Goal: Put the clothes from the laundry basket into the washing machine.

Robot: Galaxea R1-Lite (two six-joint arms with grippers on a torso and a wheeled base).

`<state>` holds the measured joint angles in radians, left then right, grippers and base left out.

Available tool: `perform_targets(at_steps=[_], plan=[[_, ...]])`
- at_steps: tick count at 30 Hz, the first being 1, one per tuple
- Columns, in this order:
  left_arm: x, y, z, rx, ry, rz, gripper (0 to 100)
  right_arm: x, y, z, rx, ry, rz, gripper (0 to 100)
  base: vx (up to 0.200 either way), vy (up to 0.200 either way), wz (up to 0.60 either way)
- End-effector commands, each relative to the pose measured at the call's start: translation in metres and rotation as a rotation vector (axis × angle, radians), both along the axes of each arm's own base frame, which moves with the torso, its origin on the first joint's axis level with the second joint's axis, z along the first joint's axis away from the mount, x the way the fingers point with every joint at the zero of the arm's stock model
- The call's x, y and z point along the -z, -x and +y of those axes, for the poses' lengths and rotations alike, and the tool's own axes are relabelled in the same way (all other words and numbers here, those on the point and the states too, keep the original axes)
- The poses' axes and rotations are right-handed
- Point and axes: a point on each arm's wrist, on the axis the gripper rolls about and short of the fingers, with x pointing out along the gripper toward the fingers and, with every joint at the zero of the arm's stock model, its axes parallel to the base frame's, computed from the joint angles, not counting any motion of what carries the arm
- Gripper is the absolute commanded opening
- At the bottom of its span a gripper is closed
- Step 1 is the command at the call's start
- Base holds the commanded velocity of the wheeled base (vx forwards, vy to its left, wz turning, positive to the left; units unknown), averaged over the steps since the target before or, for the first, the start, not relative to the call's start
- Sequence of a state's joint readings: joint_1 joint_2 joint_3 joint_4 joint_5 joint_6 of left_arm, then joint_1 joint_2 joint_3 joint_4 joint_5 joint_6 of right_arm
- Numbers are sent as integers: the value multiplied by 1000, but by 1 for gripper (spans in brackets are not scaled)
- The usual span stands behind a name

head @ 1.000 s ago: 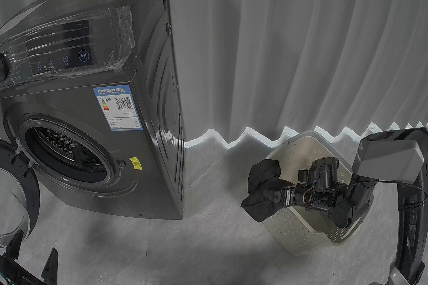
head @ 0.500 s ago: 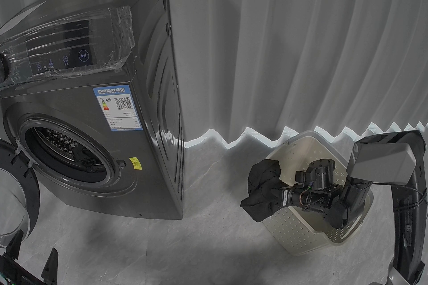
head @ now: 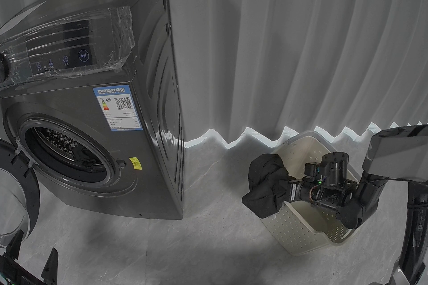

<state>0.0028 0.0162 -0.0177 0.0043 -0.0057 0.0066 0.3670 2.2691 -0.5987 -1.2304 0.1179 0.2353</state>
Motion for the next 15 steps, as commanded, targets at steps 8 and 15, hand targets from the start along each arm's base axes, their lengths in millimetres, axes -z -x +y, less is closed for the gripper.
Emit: perform_targets(at_steps=[8,15], plan=[[5,0,0,0,0,0,100,-86,49,-5,-43,-106,-248,0,0,0,0],[5,0,0,0,-1,0,100,-146,90,-5,-76,-186,-424,0,0,0,0]])
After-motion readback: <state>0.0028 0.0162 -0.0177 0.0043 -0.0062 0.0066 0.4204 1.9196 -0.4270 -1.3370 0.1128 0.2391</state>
